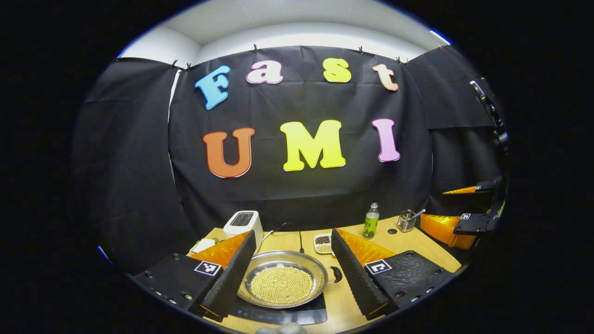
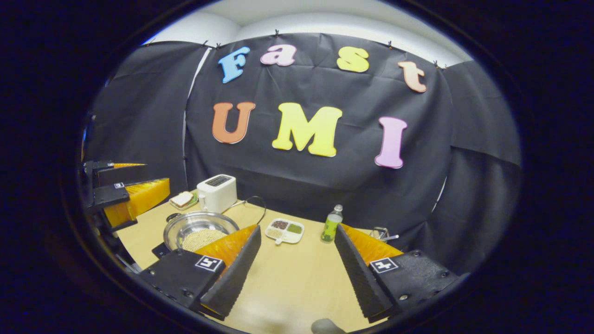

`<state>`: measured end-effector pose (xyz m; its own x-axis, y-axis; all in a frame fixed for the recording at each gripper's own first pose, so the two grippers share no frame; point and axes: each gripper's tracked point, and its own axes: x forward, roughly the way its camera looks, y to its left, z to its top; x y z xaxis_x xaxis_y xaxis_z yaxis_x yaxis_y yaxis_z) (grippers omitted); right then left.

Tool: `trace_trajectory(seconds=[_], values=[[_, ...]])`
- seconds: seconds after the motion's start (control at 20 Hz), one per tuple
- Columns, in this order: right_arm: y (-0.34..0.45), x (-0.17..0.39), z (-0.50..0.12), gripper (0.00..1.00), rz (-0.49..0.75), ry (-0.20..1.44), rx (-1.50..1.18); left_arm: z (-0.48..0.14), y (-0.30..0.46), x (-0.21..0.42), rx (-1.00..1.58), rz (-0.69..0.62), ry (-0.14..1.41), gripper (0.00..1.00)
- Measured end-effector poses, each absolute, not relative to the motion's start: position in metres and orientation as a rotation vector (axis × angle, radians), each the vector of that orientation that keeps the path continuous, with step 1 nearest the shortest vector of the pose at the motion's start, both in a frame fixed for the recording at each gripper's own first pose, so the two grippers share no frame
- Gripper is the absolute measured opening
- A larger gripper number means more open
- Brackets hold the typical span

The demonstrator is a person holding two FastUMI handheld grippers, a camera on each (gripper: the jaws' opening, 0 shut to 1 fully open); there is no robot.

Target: First push the handle of the pot to place it horizontally, then grasp the pot with both hands and set it on the induction cooktop.

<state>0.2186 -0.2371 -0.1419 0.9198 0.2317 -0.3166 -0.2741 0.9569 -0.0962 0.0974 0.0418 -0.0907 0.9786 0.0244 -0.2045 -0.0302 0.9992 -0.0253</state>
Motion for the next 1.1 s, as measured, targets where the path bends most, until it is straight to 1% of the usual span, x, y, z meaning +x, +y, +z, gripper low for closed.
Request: trace_trajectory(seconds=[0.2, 0.45, 0.75, 1.1], values=[[-0.295, 0.199, -0.11, 1.0, 0.217, 0.241, -0.076, -0.05, 0.006, 0.078, -0.031, 0.034, 0.151, 0.97], [-0.353, 0.177, -0.077, 1.0, 0.178, 0.173, 0.028, -0.018, -0.024, 0.054, -0.034, 0.046, 0.11, 0.96], [-0.41, 0.161, -0.075, 1.0, 0.119, 0.14, 0.062, -0.002, -0.046, 0.03, -0.017, 0.068, 0.086, 0.96], [-0.43, 0.15, -0.081, 1.0, 0.122, 0.148, 0.076, -0.001, -0.06, 0.017, -0.004, 0.094, 0.086, 0.96]])
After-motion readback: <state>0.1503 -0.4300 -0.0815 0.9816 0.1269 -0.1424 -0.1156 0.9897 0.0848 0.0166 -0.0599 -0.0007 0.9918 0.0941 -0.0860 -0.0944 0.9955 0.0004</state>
